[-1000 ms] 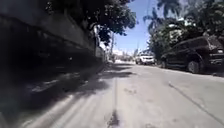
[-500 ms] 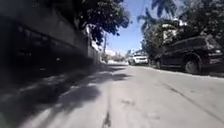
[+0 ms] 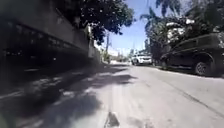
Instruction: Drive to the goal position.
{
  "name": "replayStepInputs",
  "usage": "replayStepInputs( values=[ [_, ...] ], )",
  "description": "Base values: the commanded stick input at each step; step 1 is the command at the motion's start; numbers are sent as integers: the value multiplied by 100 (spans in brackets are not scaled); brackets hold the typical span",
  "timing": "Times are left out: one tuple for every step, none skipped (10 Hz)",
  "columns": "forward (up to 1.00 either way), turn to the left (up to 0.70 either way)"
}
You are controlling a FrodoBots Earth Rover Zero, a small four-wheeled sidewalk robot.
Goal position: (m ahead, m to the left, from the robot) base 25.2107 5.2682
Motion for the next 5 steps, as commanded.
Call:
replayStepInputs(
  values=[
    [100, -1],
    [100, 0],
    [100, 0],
    [100, 0],
    [100, 0]
  ],
)
